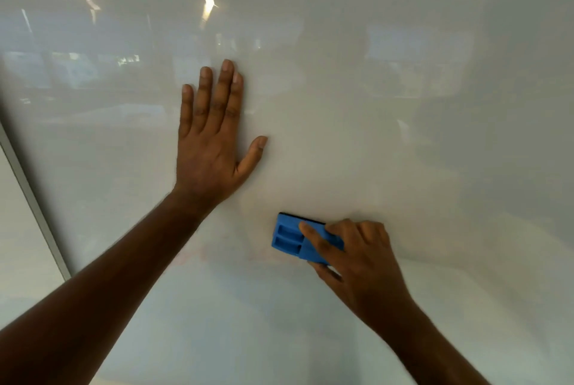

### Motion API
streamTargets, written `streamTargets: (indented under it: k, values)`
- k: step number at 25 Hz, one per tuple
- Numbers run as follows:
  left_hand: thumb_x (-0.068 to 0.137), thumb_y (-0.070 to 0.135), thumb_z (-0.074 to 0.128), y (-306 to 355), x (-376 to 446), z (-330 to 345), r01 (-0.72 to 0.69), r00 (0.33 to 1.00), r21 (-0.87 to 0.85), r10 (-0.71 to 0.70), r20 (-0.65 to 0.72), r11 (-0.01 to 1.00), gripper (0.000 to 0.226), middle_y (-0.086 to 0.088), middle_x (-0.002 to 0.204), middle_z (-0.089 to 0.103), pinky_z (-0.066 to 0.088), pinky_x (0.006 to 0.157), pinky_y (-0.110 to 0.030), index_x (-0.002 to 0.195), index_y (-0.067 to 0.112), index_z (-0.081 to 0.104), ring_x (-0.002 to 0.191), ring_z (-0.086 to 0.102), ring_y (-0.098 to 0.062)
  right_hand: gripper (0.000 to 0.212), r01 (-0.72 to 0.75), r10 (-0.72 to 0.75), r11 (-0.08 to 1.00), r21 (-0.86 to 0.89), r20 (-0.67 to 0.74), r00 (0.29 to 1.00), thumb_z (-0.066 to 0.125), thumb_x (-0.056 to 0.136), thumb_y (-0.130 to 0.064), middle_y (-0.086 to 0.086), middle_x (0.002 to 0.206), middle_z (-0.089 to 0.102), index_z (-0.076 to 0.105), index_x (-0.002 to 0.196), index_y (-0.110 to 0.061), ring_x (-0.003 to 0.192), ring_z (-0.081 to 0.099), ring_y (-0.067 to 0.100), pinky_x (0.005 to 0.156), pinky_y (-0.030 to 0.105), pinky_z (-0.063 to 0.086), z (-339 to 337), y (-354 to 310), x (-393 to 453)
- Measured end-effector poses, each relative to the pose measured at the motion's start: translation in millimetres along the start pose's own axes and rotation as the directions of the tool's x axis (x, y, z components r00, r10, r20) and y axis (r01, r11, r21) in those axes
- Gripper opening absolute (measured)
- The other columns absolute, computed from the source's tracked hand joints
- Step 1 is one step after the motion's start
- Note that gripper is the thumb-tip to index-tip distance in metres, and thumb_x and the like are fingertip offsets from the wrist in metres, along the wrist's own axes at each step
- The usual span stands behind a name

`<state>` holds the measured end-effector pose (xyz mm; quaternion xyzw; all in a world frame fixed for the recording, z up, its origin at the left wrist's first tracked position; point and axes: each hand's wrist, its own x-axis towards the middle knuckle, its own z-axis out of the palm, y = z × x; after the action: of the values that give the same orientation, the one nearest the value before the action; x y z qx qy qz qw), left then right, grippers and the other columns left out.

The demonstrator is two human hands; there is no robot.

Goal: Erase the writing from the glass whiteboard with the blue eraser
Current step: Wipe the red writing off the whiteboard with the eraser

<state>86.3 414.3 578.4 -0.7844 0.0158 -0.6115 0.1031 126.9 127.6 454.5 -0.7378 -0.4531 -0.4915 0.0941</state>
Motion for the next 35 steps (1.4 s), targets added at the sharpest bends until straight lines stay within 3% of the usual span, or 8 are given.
streamTargets:
  k: [4, 10, 15, 20, 25, 30, 35]
  values:
    - [0.114, 0.056, 0.042, -22.5, -3.0, -5.3, -0.140, 0.989, 0.031, 0.139, 0.045, 0.990, 0.082, -0.016, 0.181, 0.016, 0.011, 0.138, -0.054, 0.172, 0.004, 0.017, 0.168, 0.015, -0.041, 0.058, 0.091, -0.091, 0.996, -0.001, 0.067, 0.994, 0.072, 0.085, -0.032, 0.001, 0.102, 0.063, 0.059, 0.142, -0.032, 0.081, 0.053, 0.025, 0.080, 0.041, 0.040, 26.9, -25.0, -29.7]
    - [0.114, 0.054, 0.043, -63.9, -2.2, -11.7, -0.349, 0.935, 0.070, 0.342, 0.089, 0.935, 0.079, -0.012, 0.181, 0.017, 0.012, 0.138, -0.045, 0.173, 0.006, 0.020, 0.169, 0.009, -0.030, 0.056, 0.109, -0.112, 0.990, -0.089, -0.028, 0.993, 0.066, 0.089, -0.033, 0.004, 0.108, 0.055, 0.056, 0.144, -0.030, 0.081, 0.054, 0.029, 0.078, 0.044, 0.044, 8.5, 0.7, -22.9]
    - [0.113, 0.051, 0.044, -63.0, -4.1, -9.9, -0.339, 0.940, 0.058, 0.335, 0.064, 0.939, 0.078, -0.015, 0.180, 0.022, 0.014, 0.138, -0.047, 0.172, 0.004, 0.025, 0.168, 0.014, -0.032, 0.063, -0.022, 0.018, 0.998, -0.051, -0.080, 0.997, 0.065, 0.090, -0.044, 0.003, 0.108, 0.047, 0.049, 0.149, -0.029, 0.085, 0.046, 0.025, 0.077, 0.041, 0.041, 2.5, -24.7, 57.1]
    - [0.113, 0.050, 0.046, -65.6, -5.8, -9.7, -0.337, 0.941, 0.034, 0.336, 0.034, 0.941, 0.076, -0.015, 0.179, 0.025, 0.016, 0.138, -0.049, 0.171, 0.004, 0.026, 0.167, 0.021, -0.034, 0.058, 0.118, -0.116, 0.993, -0.031, 0.052, 0.992, 0.064, 0.090, -0.037, 0.004, 0.103, 0.062, 0.052, 0.147, -0.031, 0.079, 0.056, 0.026, 0.075, 0.042, 0.049, 41.0, -75.0, 43.5]
    - [0.113, 0.048, 0.047, -82.2, -13.2, -11.9, -0.356, 0.934, 0.021, 0.355, 0.034, 0.934, 0.076, -0.014, 0.180, 0.023, 0.016, 0.138, -0.050, 0.172, 0.005, 0.026, 0.168, 0.018, -0.033, 0.054, 0.210, -0.196, 0.974, -0.090, 0.142, 0.970, 0.064, 0.088, -0.031, -0.001, 0.102, 0.065, 0.057, 0.141, -0.035, 0.080, 0.060, 0.023, 0.082, 0.041, 0.047, 37.0, -58.0, -12.4]
    - [0.112, 0.048, 0.048, -128.9, -28.3, -19.8, -0.311, 0.950, 0.031, 0.311, 0.012, 0.950, 0.079, -0.015, 0.180, 0.019, 0.013, 0.138, -0.051, 0.173, 0.004, 0.021, 0.168, 0.018, -0.035, 0.058, 0.019, -0.014, 0.986, -0.165, 0.033, 0.999, 0.064, 0.095, -0.046, 0.002, 0.115, 0.059, 0.050, 0.150, -0.036, 0.093, 0.057, 0.026, 0.085, 0.046, 0.044, 7.1, -21.1, -3.2]
    - [0.113, 0.052, 0.042, -142.8, -29.5, -19.7, -0.129, 0.991, 0.009, 0.129, -0.021, 0.992, 0.084, -0.022, 0.180, 0.014, 0.004, 0.137, -0.054, 0.172, -0.001, 0.014, 0.166, 0.016, -0.045, 0.063, -0.118, 0.112, 0.988, -0.097, -0.059, 0.992, 0.068, 0.092, -0.050, 0.000, 0.117, 0.050, 0.046, 0.150, -0.039, 0.090, 0.052, 0.026, 0.082, 0.045, 0.043, 13.7, -54.5, 66.2]
